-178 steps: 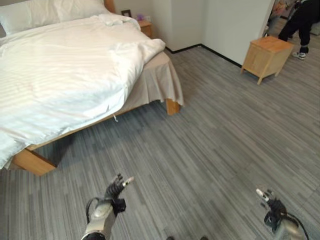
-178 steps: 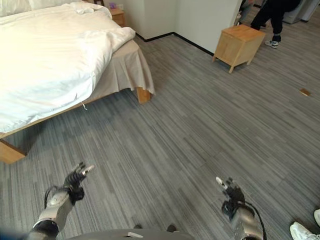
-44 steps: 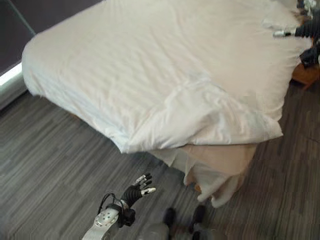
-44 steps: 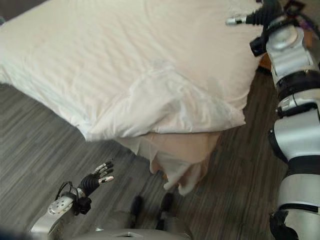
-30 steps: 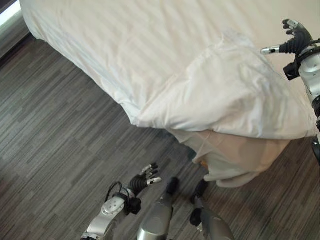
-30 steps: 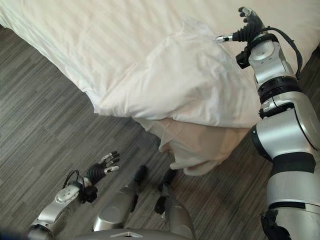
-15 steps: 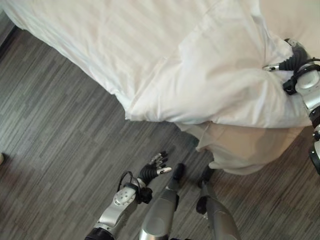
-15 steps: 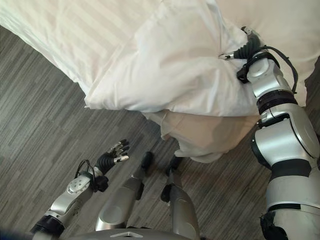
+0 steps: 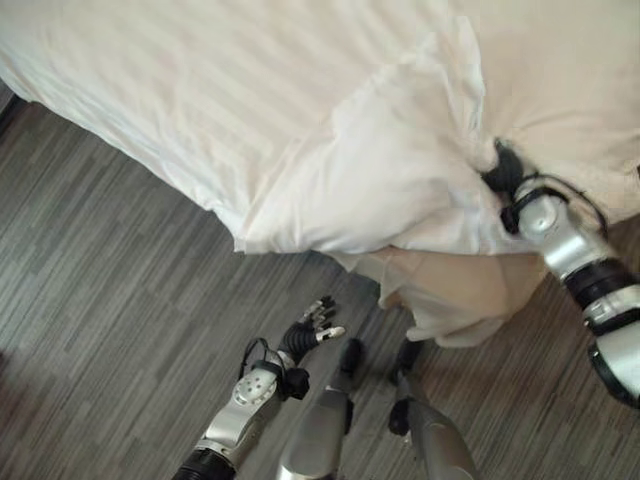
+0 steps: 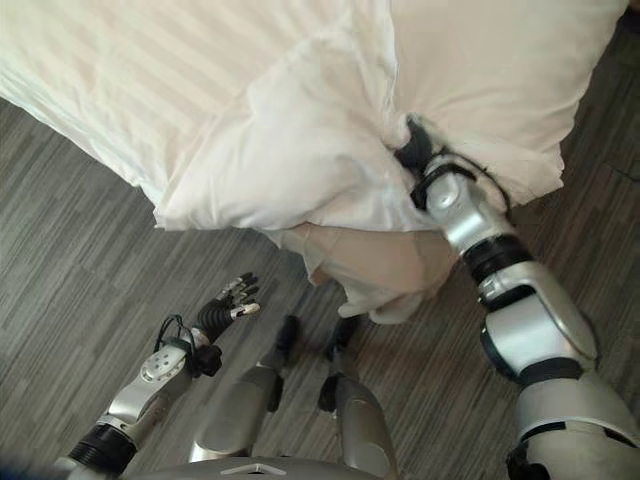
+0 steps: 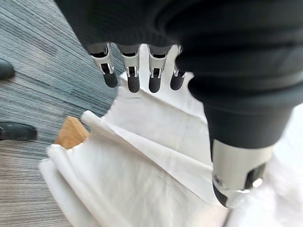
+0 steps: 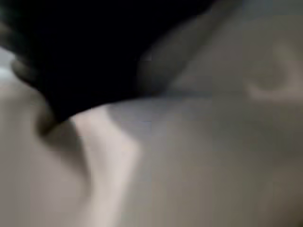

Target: Making the bed.

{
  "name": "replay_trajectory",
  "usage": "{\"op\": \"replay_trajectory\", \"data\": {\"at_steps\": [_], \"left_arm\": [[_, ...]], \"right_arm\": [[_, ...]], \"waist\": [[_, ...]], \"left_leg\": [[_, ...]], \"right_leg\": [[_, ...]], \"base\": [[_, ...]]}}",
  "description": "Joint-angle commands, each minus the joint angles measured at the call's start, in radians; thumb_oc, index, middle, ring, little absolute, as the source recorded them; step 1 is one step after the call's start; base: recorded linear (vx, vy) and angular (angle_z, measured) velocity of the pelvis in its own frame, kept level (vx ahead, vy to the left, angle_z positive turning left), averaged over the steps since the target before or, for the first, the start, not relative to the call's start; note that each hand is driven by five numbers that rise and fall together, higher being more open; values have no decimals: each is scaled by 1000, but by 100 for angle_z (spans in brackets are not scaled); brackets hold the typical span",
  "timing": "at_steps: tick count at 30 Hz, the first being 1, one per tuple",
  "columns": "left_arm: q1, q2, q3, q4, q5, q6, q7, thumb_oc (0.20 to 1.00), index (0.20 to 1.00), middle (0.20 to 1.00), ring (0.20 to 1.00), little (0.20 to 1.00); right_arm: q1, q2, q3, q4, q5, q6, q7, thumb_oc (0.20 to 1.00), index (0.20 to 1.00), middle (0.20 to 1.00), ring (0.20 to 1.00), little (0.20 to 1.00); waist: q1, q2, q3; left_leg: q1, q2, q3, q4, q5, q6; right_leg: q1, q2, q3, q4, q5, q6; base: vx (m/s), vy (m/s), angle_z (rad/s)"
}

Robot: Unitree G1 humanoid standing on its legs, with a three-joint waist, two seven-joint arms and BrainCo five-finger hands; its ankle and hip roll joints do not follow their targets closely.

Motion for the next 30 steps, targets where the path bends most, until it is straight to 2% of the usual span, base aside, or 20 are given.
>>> {"op": "replay_trajectory", "data": {"at_steps": [1, 2, 3, 8, 10, 11, 16, 18, 19, 20, 21, 26, 30], "left_arm": [[52, 28, 42, -74, 24, -53, -3, 1000, 1000, 1000, 1000, 1000], [55, 30, 41, -75, 24, -52, -3, 1000, 1000, 1000, 1000, 1000], [66, 37, 58, -63, 33, -59, 2, 1000, 1000, 1000, 1000, 1000], [77, 50, 58, -44, 57, -62, 10, 1000, 1000, 1000, 1000, 1000], [79, 60, 54, -39, 67, -66, 11, 1000, 1000, 1000, 1000, 1000], [83, 77, 60, -45, 67, -66, 14, 1000, 1000, 1000, 1000, 1000], [106, 88, 70, -58, 61, -62, 3, 1000, 1000, 1000, 1000, 1000], [119, 93, 75, -63, 58, -62, -7, 1000, 1000, 1000, 1000, 1000], [135, 102, 84, -67, 56, -61, -22, 1000, 1000, 1000, 1000, 1000], [136, 103, 83, -68, 56, -60, -22, 1000, 1000, 1000, 1000, 1000], [148, 105, 91, -73, 50, -58, -32, 1000, 1000, 1000, 1000, 1000], [164, 108, 97, -76, 57, -48, -52, 1000, 1000, 1000, 1000, 1000], [172, 84, 105, -71, 75, -35, -64, 1000, 1000, 1000, 1000, 1000]], "right_arm": [[353, 129, 212, 15, -244, -18, 224, 200, 200, 200, 200, 200], [356, 130, 212, 15, -246, -19, 223, 200, 200, 200, 200, 200], [467, 137, 190, 12, -280, -26, 230, 200, 200, 200, 200, 200], [566, 107, 225, -14, -409, -44, 242, 200, 200, 200, 200, 200], [608, 77, 209, -31, -434, -48, 238, 200, 200, 200, 200, 200], [661, 10, 146, -43, -437, -40, 210, 200, 200, 200, 200, 200], [752, -56, 60, 5, -472, -18, 183, 200, 200, 200, 200, 200], [791, -45, 38, 107, -504, 1, 162, 200, 200, 200, 200, 200], [835, -32, 0, 229, -517, 22, 154, 200, 200, 200, 200, 200], [835, -29, 0, 234, -518, 21, 151, 200, 200, 200, 200, 200], [870, -5, -36, 352, -516, 43, 146, 200, 200, 200, 200, 200], [937, 60, -82, 482, -508, 67, 151, 200, 200, 200, 200, 200], [994, 146, -125, 577, -493, 99, 165, 200, 200, 200, 200, 200]], "waist": [[14, 29, 55], [14, 28, 53], [-1, 27, 52], [-19, 21, 49], [-29, 15, 46], [-52, 8, 41], [-70, 11, 29], [-77, 17, 22], [-84, 25, 11], [-83, 24, 12], [-89, 34, 2], [-94, 47, -14], [-105, 62, -32]], "left_leg": [[16, -32, -1, -105, 55, 18], [17, -32, -2, -105, 54, 19], [24, -33, -1, -105, 52, 21], [33, -32, 8, -105, 47, 24], [39, -31, 19, -105, 44, 25], [48, -29, 37, -105, 39, 26], [65, -30, 51, -105, 29, 28], [76, -30, 57, -105, 24, 28], [89, -32, 59, -105, 20, 30], [91, -32, 59, -105, 19, 30], [102, -34, 62, -105, 16, 30], [127, -35, 63, -105, 7, 32], [159, -36, 69, -105, -5, 36]], "right_leg": [[81, 19, 8, 13, -104, 55], [82, 19, 7, 13, -104, 55], [88, 18, 9, 13, -105, 56], [93, 18, 21, 13, -104, 58], [96, 20, 31, 13, -102, 59], [97, 21, 46, 13, -99, 61], [107, 22, 63, 13, -99, 63], [116, 21, 66, 13, -101, 64], [127, 19, 68, 13, -104, 63], [129, 19, 68, 13, -105, 63], [139, 18, 70, 13, -108, 62], [165, 15, 72, 13, -116, 59], [196, 14, 78, 13, -126, 56]], "base": [[13, -1, 5], [17, -3, 5], [0, 0, 0], [-2, 2, 1], [-11, 7, -4], [-15, 11, -6], [1, 1, -5], [8, 1, -18], [12, -4, -8], [15, -6, 5], [7, -1, 9], [18, -8, 15], [23, 6, 15]]}}
